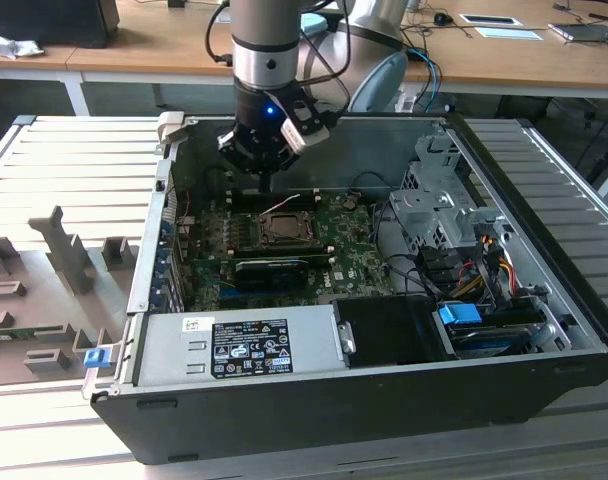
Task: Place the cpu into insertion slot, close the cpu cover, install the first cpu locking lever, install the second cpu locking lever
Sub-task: 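Install the first cpu locking lever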
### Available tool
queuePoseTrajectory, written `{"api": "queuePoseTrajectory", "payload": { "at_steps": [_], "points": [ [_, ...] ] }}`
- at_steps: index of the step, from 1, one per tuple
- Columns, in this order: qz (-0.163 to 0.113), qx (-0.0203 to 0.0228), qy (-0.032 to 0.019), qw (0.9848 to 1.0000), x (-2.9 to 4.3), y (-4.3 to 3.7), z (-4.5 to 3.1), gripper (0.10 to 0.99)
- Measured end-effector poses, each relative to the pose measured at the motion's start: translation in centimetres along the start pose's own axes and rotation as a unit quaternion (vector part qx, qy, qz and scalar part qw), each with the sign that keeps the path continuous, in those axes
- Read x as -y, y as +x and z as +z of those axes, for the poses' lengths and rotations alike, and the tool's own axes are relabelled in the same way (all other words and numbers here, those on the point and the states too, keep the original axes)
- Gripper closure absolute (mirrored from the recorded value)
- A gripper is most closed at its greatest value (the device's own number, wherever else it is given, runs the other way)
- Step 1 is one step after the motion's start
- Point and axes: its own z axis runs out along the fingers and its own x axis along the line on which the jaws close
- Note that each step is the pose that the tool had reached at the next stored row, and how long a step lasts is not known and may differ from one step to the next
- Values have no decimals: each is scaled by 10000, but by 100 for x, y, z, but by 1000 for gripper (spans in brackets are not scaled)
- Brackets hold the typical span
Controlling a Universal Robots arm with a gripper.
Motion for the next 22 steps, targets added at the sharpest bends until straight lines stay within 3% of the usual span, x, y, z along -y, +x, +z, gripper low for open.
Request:
{"api": "queuePoseTrajectory", "payload": {
  "at_steps": [4,5,9,11,17,22],
  "points": [
    [2,1,-3,10000,8,-66,13,980],
    [10,3,-30,10000,10,-74,15,980],
    [54,30,-247,9997,13,-99,27,980],
    [94,38,-284,9995,14,-111,46,980],
    [108,39,-299,9995,26,-114,152,980],
    [107,39,-298,9995,28,-113,174,980]
  ]
}}
